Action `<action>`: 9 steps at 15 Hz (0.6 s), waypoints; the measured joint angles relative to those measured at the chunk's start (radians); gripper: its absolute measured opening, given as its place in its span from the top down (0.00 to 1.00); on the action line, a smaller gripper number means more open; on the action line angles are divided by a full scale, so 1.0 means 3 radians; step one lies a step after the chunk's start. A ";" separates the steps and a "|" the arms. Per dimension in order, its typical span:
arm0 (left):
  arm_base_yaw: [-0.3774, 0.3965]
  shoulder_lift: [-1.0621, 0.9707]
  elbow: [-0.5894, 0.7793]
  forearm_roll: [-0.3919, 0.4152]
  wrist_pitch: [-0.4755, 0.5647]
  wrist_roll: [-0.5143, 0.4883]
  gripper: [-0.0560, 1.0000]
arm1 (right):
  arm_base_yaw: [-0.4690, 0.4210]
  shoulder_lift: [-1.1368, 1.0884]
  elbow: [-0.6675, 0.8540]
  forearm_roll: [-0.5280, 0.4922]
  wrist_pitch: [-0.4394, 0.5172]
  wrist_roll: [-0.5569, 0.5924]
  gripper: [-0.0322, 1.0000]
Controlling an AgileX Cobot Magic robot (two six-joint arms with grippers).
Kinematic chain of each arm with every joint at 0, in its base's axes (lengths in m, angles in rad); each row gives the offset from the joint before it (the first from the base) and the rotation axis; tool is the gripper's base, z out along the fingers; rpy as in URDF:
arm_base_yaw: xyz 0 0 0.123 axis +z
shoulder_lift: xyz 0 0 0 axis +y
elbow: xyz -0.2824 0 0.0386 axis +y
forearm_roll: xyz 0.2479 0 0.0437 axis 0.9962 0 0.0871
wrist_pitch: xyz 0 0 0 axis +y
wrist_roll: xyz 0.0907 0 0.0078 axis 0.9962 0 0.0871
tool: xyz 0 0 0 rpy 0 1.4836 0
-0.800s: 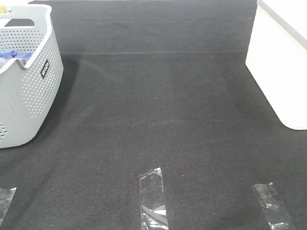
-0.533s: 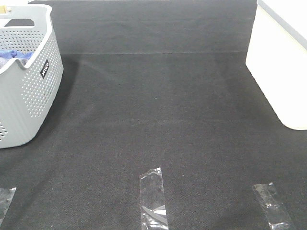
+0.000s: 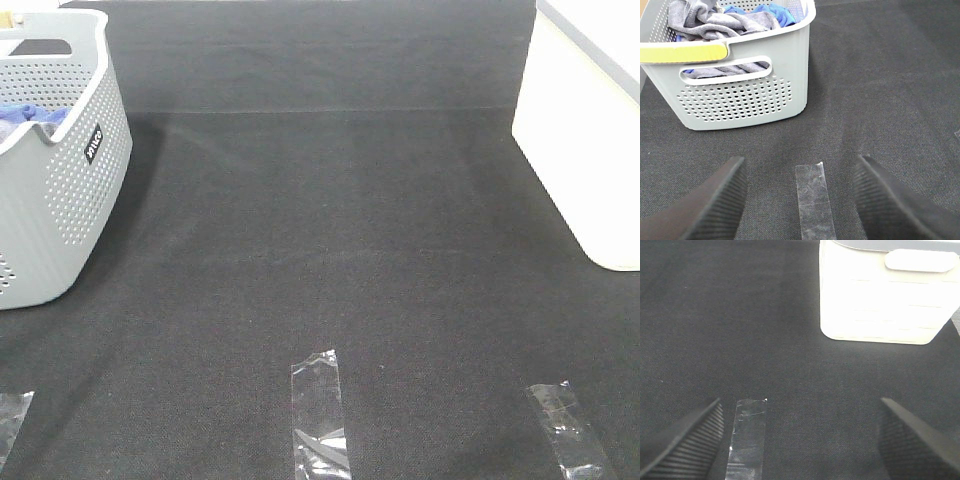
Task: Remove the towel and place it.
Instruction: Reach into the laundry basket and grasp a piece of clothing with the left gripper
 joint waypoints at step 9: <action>0.0000 0.0000 0.0000 0.0000 0.0000 0.0000 0.38 | 0.0000 0.0000 0.0000 0.0000 0.0000 0.0000 0.21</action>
